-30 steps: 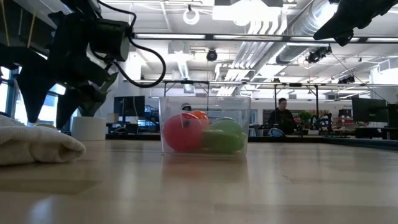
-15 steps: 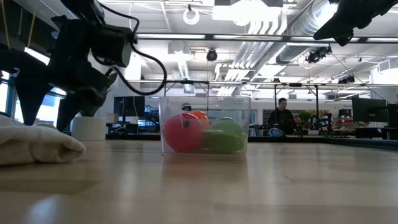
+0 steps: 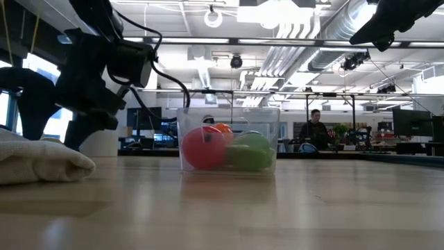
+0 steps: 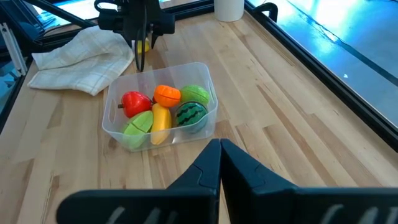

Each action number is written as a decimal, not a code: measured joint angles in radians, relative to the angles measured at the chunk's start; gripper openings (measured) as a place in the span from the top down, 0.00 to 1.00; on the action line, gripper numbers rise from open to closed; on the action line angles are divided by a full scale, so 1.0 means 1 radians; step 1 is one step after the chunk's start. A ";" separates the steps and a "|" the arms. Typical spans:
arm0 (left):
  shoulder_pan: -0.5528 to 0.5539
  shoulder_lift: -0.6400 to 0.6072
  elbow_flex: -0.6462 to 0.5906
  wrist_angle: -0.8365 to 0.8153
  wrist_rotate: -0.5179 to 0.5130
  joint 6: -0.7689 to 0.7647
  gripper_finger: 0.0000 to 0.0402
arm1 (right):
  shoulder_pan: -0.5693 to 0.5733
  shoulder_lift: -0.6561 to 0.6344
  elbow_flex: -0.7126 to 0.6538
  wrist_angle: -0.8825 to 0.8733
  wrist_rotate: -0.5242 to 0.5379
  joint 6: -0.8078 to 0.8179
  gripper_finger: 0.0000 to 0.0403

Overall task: Pick and placing Produce into tupperware
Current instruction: Put the lemon into the transparent bin

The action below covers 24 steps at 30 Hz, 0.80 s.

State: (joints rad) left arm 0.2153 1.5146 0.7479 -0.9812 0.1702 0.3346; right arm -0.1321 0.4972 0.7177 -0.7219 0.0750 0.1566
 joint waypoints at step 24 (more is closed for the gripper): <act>0.000 0.016 0.000 0.029 0.006 -0.003 0.45 | 0.000 0.000 0.000 0.000 0.000 0.000 1.00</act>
State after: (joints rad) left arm 0.2153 1.5303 0.7478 -0.9520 0.1761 0.3317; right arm -0.1322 0.4971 0.7177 -0.7217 0.0750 0.1566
